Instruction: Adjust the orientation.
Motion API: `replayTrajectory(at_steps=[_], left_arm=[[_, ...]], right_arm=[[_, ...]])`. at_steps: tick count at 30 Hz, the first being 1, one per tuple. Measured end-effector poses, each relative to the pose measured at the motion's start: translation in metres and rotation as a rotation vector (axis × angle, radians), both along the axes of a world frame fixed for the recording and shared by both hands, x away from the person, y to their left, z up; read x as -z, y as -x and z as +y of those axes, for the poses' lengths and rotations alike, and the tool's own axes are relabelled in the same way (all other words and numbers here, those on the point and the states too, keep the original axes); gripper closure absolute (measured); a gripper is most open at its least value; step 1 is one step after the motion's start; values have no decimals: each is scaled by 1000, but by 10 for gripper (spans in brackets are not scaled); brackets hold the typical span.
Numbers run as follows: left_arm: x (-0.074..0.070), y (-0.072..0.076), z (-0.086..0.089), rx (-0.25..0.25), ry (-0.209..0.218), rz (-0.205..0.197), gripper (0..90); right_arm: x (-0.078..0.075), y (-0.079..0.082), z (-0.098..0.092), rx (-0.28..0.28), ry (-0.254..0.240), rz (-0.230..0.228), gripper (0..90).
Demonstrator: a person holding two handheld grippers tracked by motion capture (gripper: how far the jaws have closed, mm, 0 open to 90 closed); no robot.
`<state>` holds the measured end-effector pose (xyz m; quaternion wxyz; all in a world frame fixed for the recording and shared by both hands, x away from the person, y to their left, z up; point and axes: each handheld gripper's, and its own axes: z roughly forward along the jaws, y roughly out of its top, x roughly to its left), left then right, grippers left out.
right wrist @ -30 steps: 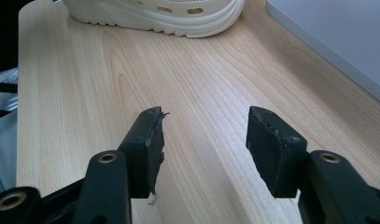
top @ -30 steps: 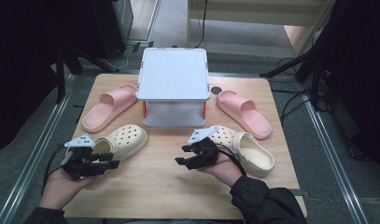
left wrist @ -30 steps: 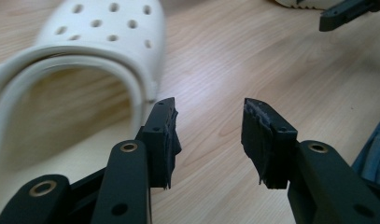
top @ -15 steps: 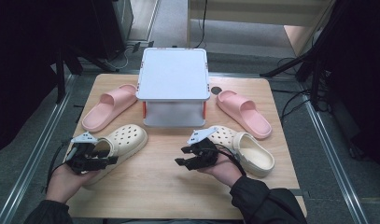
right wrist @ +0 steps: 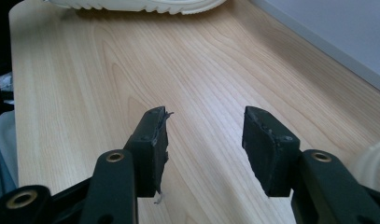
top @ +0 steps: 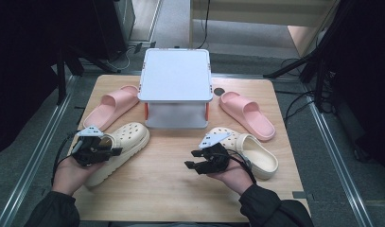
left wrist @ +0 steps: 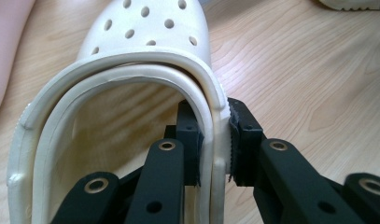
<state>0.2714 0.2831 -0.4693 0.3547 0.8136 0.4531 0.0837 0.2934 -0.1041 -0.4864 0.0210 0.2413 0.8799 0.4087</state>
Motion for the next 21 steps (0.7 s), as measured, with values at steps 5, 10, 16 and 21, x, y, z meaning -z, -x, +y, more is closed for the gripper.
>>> replayTrajectory(at_steps=[5,10,16,21], left_arm=[[-4,-6,-13,38,24,8,772],[-11,-11,-37,115,42,-1,771],[-13,-14,-57,170,50,-3,771],[-11,-17,-81,224,53,3,771]], right_arm=[[0,3,-8,31,-6,0,509],[1,8,-16,58,0,1,508],[1,12,-23,82,-1,3,508],[1,14,-27,98,-2,-2,508]])
